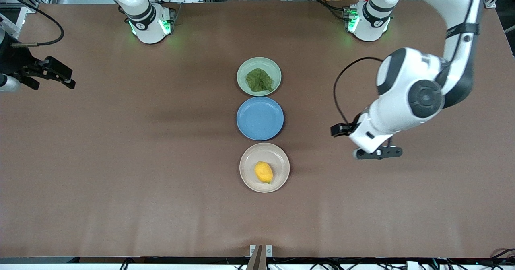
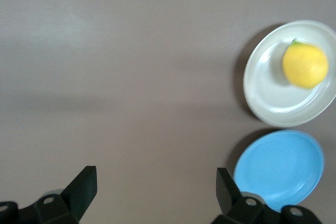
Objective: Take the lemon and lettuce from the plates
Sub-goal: 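Move the left gripper over the yellow lemon on the cream plate, then grasp the lemon with the left gripper while the right gripper reaches out, then lift the lemon with the left gripper while the right gripper lowers onto lettuce, then carry the lemon aside with the left gripper while the right gripper grasps lettuce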
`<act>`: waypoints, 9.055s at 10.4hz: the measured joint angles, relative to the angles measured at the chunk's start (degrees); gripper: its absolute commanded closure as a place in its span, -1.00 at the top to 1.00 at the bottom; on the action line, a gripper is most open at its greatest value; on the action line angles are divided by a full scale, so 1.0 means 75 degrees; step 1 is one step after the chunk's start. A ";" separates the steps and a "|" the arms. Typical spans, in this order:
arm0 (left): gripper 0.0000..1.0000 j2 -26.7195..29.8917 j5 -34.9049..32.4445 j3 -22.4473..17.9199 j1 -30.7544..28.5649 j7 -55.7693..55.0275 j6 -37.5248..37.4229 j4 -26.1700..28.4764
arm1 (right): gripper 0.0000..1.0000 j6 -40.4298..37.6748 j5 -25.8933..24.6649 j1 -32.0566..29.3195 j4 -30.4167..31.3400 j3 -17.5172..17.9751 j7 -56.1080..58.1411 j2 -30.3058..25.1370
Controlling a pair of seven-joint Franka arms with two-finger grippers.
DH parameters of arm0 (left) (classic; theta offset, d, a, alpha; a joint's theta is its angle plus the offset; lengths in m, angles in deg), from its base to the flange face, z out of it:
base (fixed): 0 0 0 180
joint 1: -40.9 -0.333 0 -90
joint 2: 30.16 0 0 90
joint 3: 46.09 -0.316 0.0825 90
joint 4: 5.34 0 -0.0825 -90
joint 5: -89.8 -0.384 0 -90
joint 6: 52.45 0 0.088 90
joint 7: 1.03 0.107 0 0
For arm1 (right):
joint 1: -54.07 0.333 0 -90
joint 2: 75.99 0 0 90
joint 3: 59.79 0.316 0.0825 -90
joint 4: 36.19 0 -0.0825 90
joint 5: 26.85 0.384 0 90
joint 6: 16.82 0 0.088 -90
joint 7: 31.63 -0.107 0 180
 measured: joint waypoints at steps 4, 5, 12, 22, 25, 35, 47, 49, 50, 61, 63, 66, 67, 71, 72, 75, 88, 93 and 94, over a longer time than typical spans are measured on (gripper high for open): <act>1.00 -0.0792 0.0008 0.0006 0.0463 -0.0280 0.0972 -0.0390 | 1.00 -0.0004 0.0000 0.0000 0.0001 0.0003 0.0000 0.0001; 1.00 -0.1054 0.0064 0.0013 0.0537 -0.0325 0.1141 -0.0597 | 1.00 -0.0004 0.0000 0.0000 0.0001 0.0003 0.0000 0.0001; 1.00 -0.2162 0.0609 0.0083 0.1333 -0.1087 0.3179 -0.1066 | 1.00 -0.0008 0.0000 0.0004 0.0000 0.0020 0.0000 0.0000; 1.00 -0.3460 0.0612 0.0076 0.1845 -0.1753 0.4850 -0.1455 | 1.00 -0.0318 0.0005 0.0609 0.0024 0.0056 -0.1340 0.0000; 1.00 -0.3681 0.0612 0.0076 0.1914 -0.1931 0.5338 -0.1467 | 1.00 -0.0353 0.0002 0.1188 0.0176 0.0072 -0.2288 0.0003; 1.00 -0.4178 0.0612 0.0062 0.1940 -0.2470 0.5974 -0.1769 | 1.00 0.0222 0.0017 0.3100 0.0994 0.0087 -0.5397 0.0186; 0.24 -0.4587 0.0612 0.0056 0.1981 -0.2549 0.6531 -0.1963 | 1.00 0.2128 0.0144 0.5448 0.2278 0.0107 -0.8432 0.0977; -0.26 -0.4587 0.0612 0.0055 0.1983 -0.2551 0.6537 -0.1985 | 1.00 0.2187 0.0215 0.5716 0.2383 0.0105 -0.8719 0.0979; -0.39 -0.4588 0.0612 0.0055 0.1984 -0.2551 0.6537 -0.1991 | 1.00 0.2323 0.0237 0.5848 0.2452 0.0106 -0.8871 0.0997; -0.98 -0.4533 0.0612 0.0049 0.1987 -0.2551 0.5936 -0.2156 | 1.00 0.4375 0.0668 0.7670 0.2675 0.0110 -1.1117 0.2458; -0.98 -0.4375 0.0612 0.0044 0.1962 -0.2551 0.5460 -0.2201 | 1.00 0.4952 0.0668 0.7783 0.2758 0.0109 -1.1267 0.2885; -0.98 -0.4109 0.0612 0.0041 0.1870 -0.2554 0.4663 -0.2243 | 1.00 0.5465 0.0668 0.7783 0.2812 0.0072 -1.1269 0.3208; -0.98 -0.3997 0.0612 0.0041 0.1792 -0.2554 0.4312 -0.2252 | 1.00 0.5680 0.0668 0.7785 0.2856 0.0074 -1.1269 0.3328; -0.98 -0.3496 0.0612 0.0045 0.1323 -0.2542 0.3027 -0.2277 | 1.00 0.6486 0.0668 0.7840 0.3012 0.0080 -1.1348 0.3885; -0.98 -0.3389 0.0612 0.0049 0.1229 -0.2524 0.2761 -0.2279 | 1.00 0.6595 0.0668 0.7867 0.3014 0.0080 -1.1372 0.3982; -0.98 -0.3121 0.0612 0.0045 0.0995 -0.2239 0.2016 -0.2283 | 1.00 0.6973 0.0668 0.7886 0.3014 0.0071 -1.1391 0.4149; -0.90 -0.2595 0.0293 -0.0062 -0.0792 0.1019 -0.0770 -0.2125 | 0.58 0.7479 0.0643 0.7902 0.2989 0.0069 -1.1391 0.4549; -0.89 -0.2653 -0.0189 -0.0097 -0.1519 0.2145 -0.0772 -0.1824 | -1.00 0.7479 0.0421 0.7921 0.2954 0.0070 -1.1389 0.4548; -0.88 -0.2704 -0.0272 -0.0096 -0.1561 0.2190 -0.0771 -0.1789 | -1.00 0.7478 0.0319 0.7924 0.2917 0.0070 -1.1390 0.4546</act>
